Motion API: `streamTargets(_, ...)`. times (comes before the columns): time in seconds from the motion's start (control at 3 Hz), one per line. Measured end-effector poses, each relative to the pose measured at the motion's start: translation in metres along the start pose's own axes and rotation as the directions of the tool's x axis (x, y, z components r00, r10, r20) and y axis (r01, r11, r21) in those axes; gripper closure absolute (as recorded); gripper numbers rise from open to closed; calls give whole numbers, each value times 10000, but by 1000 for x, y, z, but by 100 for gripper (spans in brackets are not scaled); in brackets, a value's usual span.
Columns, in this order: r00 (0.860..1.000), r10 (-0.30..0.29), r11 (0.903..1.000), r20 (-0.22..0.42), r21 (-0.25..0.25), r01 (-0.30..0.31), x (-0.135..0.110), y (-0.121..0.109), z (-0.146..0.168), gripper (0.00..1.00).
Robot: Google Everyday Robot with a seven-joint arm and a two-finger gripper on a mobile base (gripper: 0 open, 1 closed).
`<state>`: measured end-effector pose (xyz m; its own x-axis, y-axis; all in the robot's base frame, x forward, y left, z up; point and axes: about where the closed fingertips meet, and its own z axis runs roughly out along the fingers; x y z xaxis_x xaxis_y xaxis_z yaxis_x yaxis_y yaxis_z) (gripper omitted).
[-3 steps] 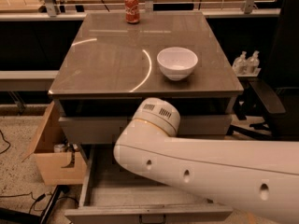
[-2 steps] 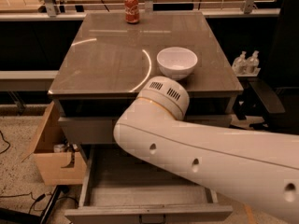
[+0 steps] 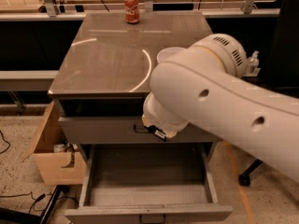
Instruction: Pick rxbar blueberry from middle drawer and place on counter
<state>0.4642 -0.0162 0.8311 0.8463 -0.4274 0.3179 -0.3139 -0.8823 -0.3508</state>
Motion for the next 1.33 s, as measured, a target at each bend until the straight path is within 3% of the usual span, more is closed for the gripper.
streamTargets(0.33,9996,-160,9934,213,1137,135,5,-10,-25,100)
streamTargets(0.67,9951,-966,9733,225,2114,897,6,-29,-43,100)
streamTargets(1.0,9830,-1832,9595,87,2194,1769,3,-32,-44,100)
streamTargets(1.33,9830,-1832,9595,87,2194,1769,3,-32,-44,100)
